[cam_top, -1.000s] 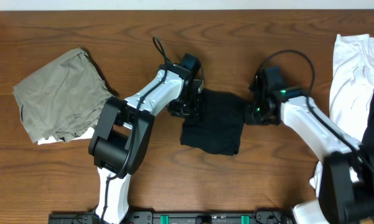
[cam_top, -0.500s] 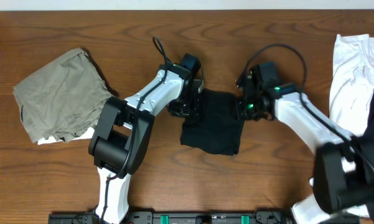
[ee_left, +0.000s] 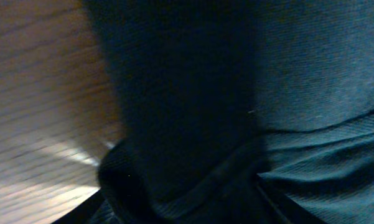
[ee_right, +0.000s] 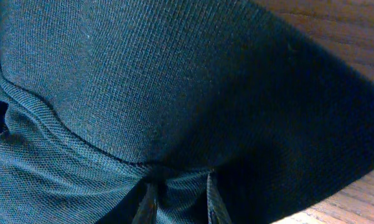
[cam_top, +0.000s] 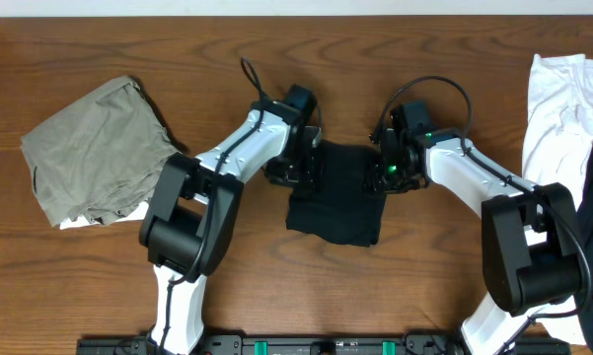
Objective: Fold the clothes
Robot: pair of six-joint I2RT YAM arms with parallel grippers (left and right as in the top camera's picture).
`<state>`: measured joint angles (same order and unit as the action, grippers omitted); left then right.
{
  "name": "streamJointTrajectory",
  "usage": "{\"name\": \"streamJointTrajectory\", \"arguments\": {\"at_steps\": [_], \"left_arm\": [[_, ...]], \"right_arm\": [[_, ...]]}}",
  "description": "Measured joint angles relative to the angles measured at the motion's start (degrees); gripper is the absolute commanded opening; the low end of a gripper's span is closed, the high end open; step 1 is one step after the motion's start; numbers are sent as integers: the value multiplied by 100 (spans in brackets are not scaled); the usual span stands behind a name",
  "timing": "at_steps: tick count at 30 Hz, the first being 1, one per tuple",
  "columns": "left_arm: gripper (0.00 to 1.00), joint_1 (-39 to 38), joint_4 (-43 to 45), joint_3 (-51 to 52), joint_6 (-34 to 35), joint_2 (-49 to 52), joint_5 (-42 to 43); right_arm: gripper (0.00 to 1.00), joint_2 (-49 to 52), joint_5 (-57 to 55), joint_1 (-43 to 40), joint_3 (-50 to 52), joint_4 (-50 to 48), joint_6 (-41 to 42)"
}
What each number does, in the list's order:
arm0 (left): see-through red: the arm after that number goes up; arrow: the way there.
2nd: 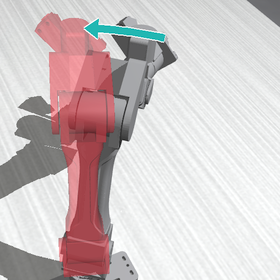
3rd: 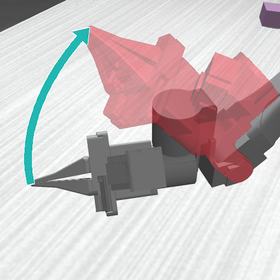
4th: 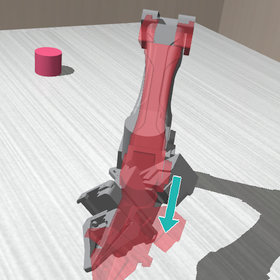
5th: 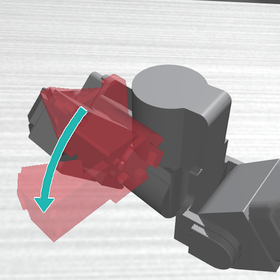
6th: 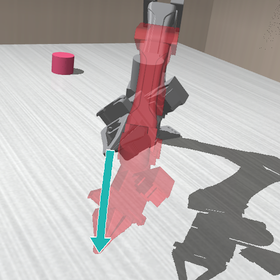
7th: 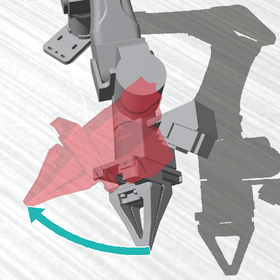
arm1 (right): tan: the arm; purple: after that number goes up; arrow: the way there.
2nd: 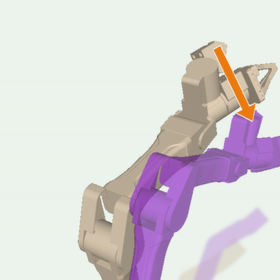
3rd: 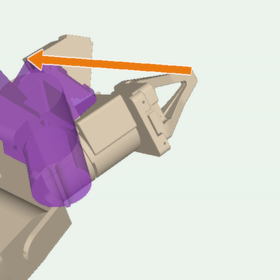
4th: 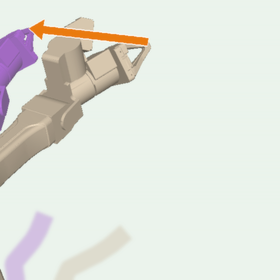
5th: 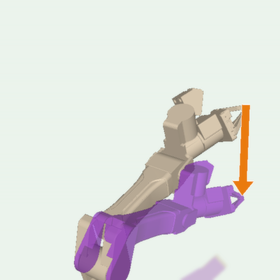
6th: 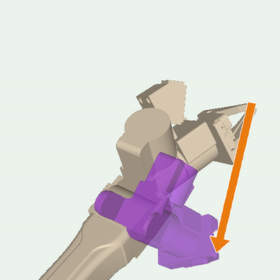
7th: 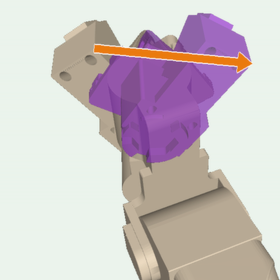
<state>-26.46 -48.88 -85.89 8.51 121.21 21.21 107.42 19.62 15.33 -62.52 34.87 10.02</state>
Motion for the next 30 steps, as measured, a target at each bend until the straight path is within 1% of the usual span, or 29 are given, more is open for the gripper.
{"name": "streamJointTrajectory", "arguments": {"at_steps": [2,4,6,8,12,15,20,24,30], "left_arm": [[66,131,-11,0,-24,-90,-2],[74,321,-20,0,-61,-236,0],[77,553,-55,0,-125,-444,70],[80,787,-103,-2,-361,-640,372],[81,1115,-188,-9,-844,-787,1043],[82,1165,-192,-9,-994,-758,1250],[82,1154,-197,-7,-1161,-640,1567],[85,1134,-201,4,-1287,-483,1878],[87,1130,-201,7,-1331,-127,2061]], "right_arm": [[27,4,2,0,0,0,0],[27,4,4,0,0,0,2],[28,4,7,0,-2,0,2],[28,7,9,0,-2,-2,0],[28,7,13,0,-2,-4,0],[28,9,13,0,-4,-2,2],[29,9,15,0,-4,-2,2],[29,9,15,0,-4,-2,2],[29,9,20,0,-7,2,2]]}}
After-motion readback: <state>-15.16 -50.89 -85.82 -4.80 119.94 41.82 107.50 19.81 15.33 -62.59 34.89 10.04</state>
